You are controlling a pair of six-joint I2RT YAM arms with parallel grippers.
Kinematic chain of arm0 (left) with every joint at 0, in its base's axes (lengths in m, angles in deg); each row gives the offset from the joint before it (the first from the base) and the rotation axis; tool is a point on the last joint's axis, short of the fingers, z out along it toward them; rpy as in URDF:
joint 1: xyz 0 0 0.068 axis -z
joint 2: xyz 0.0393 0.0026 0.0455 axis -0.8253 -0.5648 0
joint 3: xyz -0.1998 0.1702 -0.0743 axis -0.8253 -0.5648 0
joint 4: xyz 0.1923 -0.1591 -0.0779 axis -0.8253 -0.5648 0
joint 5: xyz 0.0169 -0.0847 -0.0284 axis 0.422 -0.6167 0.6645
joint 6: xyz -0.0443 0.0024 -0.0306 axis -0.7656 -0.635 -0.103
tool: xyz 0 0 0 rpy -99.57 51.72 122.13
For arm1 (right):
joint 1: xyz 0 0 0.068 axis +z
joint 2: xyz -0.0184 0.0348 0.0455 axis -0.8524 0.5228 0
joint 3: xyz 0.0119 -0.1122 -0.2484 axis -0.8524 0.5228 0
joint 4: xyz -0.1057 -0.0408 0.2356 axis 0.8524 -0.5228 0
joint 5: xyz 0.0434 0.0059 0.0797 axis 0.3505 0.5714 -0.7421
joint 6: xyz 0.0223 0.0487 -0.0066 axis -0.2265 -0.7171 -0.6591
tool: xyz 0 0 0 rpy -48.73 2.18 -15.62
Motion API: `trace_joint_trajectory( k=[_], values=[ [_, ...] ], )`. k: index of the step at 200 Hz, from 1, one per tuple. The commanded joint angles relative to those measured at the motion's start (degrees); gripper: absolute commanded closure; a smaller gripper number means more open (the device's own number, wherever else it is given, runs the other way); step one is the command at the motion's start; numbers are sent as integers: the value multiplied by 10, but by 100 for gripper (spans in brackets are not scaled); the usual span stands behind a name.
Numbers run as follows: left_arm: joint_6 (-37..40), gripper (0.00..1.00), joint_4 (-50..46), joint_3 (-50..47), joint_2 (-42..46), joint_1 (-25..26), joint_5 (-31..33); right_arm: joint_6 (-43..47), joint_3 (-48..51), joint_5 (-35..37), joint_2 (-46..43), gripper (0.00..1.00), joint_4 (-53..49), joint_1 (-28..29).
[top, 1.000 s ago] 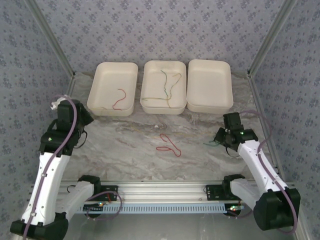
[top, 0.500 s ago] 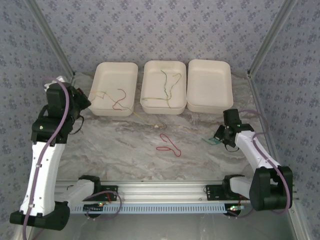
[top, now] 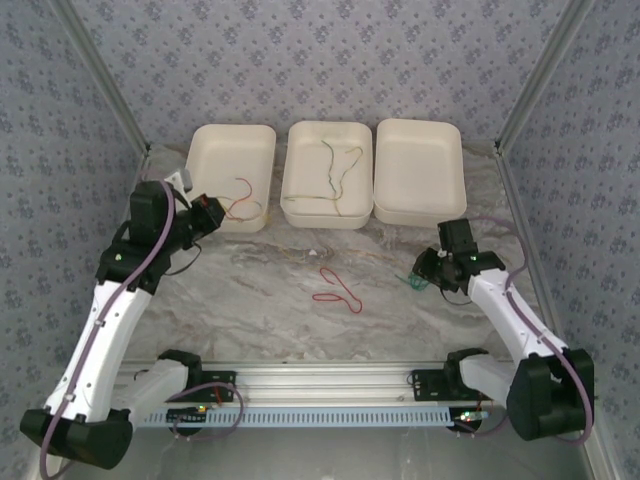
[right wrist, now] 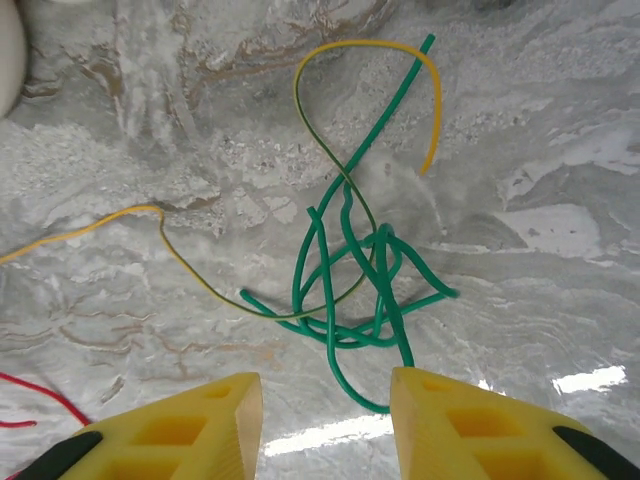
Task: Untangle the cables
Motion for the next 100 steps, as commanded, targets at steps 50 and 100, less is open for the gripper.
trace_joint_trajectory(
  k=[50,100],
  values=[
    [-27,100,22,-22,1,176,144,-66,-17,5,-73,63,-33,20],
    [-31,100,27,-38,18,195,183,-98,-88,118,52,63,14,163]
  ],
)
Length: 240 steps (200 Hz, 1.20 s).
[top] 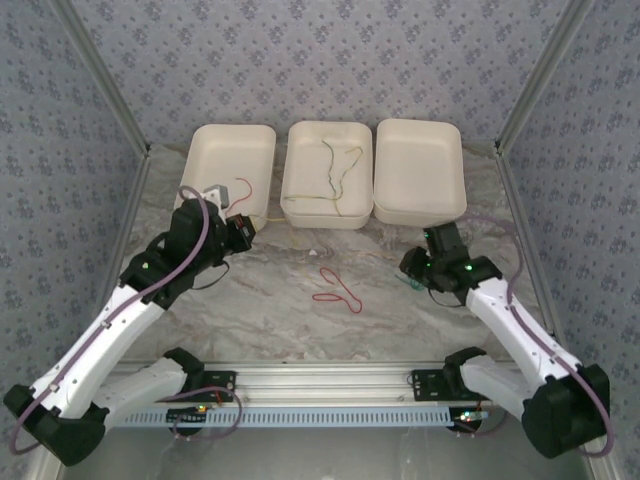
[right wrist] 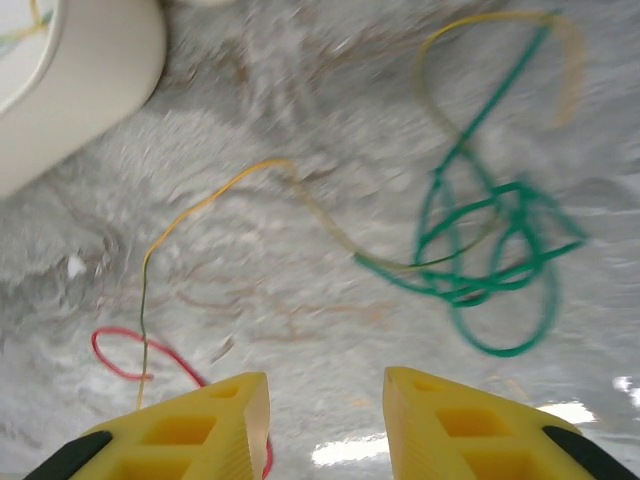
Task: Untangle the cables
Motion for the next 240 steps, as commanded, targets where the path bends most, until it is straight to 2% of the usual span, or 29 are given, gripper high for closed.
trace_joint_trajectory(
  k=[1,8,26,54,72,99,136,153,170,211,240],
  values=[
    [-3,100,7,8,17,3,43,7,-63,95,72,63,10,45],
    [0,100,1,15,16,2,46,29,-79,126,110,63,-14,51],
    [8,100,-12,28,13,2,49,88,-104,153,187,64,-31,53],
    [11,100,-14,33,13,2,45,167,-117,192,238,58,-29,67],
    [11,100,-12,30,13,3,40,184,-132,220,273,58,-53,77],
    [11,100,-9,25,12,2,43,193,-134,221,315,58,-49,85],
    [9,100,-7,23,9,2,37,212,-150,228,366,65,-26,69],
    [8,100,-9,24,10,2,36,221,-163,224,374,79,-15,70],
    [8,100,-12,22,13,2,38,221,-175,239,357,100,-16,84],
    [9,100,-19,-7,18,2,56,199,-238,250,177,100,-60,113],
    [1,100,-6,-29,23,3,58,193,-319,166,71,100,-62,77]
  ],
)
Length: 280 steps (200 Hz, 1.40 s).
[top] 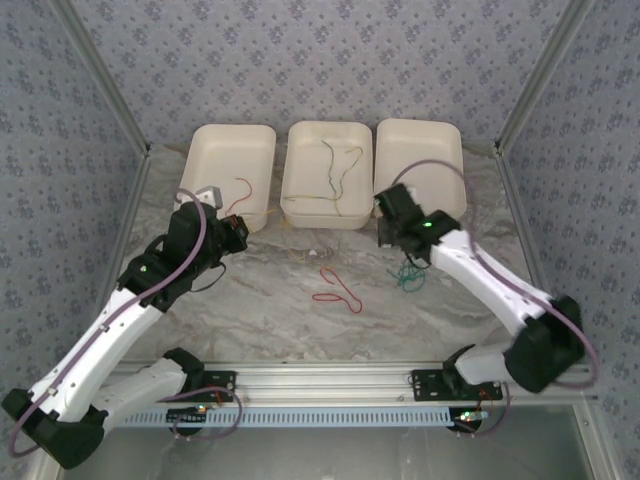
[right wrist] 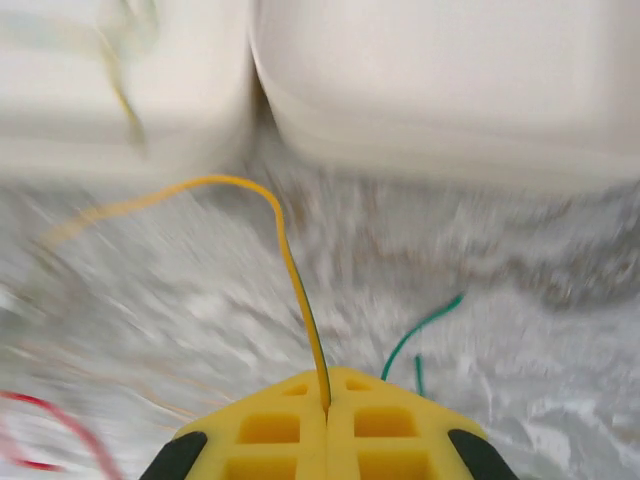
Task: Untangle the cables
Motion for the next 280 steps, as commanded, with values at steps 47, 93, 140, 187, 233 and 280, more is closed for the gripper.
trace_joint_trajectory(
  k=[47,93,140,187,233,280],
  values=[
    [-5,100,17,1,14,2,-3,-15,-198,-172,-84,100,-8,-67],
    [29,100,28,91,-32,-1,-8,-31,-228,-241,-33,100,19,-101],
    [39,100,52,193,-157,-12,-46,-41,-247,-312,49,100,99,-127],
    [11,100,155,210,-255,-19,-39,-79,-284,-395,156,100,226,-162],
    [-8,100,213,229,-352,-23,-10,-130,-349,-459,293,100,307,-169],
    [-67,100,258,244,-440,-40,-9,-149,-423,-482,408,100,329,-160]
  ],
)
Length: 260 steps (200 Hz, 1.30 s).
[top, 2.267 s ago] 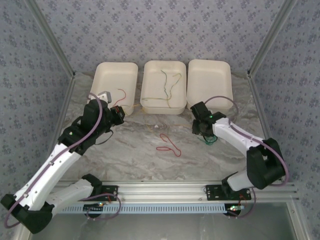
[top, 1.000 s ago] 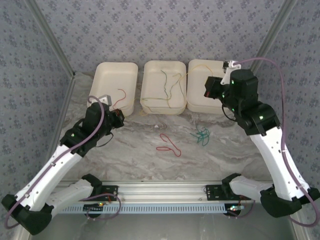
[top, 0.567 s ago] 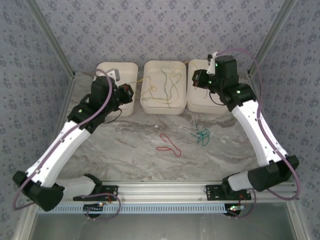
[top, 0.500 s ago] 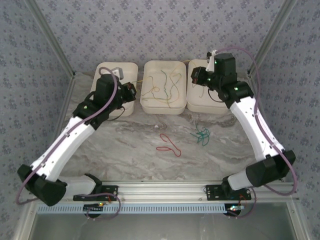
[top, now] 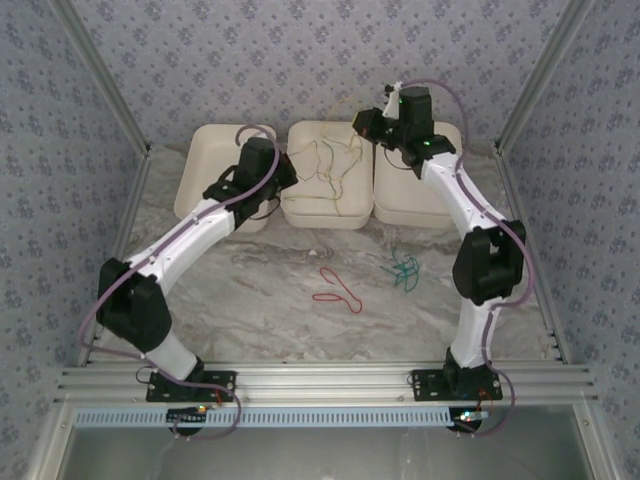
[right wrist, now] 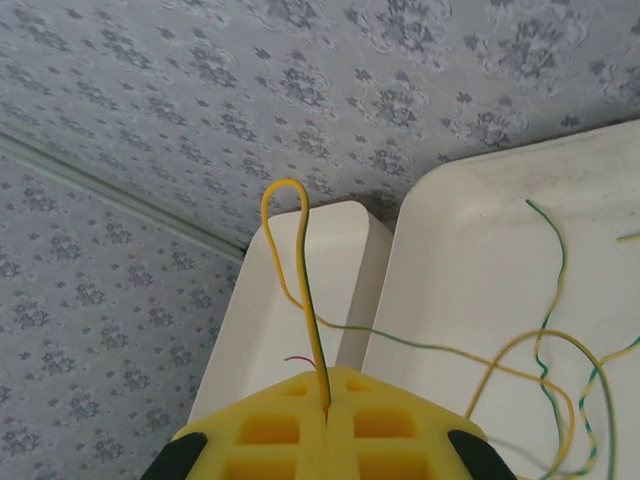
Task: Untangle the cables
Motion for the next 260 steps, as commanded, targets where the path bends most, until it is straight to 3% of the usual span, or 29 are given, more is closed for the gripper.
trace_joint_trajectory(
  k=[1,44,69,99,123,142,176,221,260],
  values=[
    [-41,100,45,28,-34,-10,8,-14,-52,-30,38,100,21,6],
    [-59,100,-5,96,-126,-14,-23,14,-147,5,120,100,-96,21],
    [-69,94,-19,108,-154,-9,-47,16,-225,21,172,97,-180,25],
    [-83,66,-46,108,-164,0,-64,47,-356,21,245,65,-285,20],
    [-93,43,-73,102,-153,10,-64,62,-378,34,245,58,-308,19],
    [-99,37,-89,102,-141,16,-70,72,-366,47,223,57,-308,18],
    [-95,35,-103,108,-107,24,-71,79,-281,92,137,60,-267,20],
    [-77,35,-121,104,-30,40,-51,79,14,206,-95,62,-150,24],
    [-63,37,-117,41,52,89,-34,6,261,340,-317,64,-226,29]
  ],
)
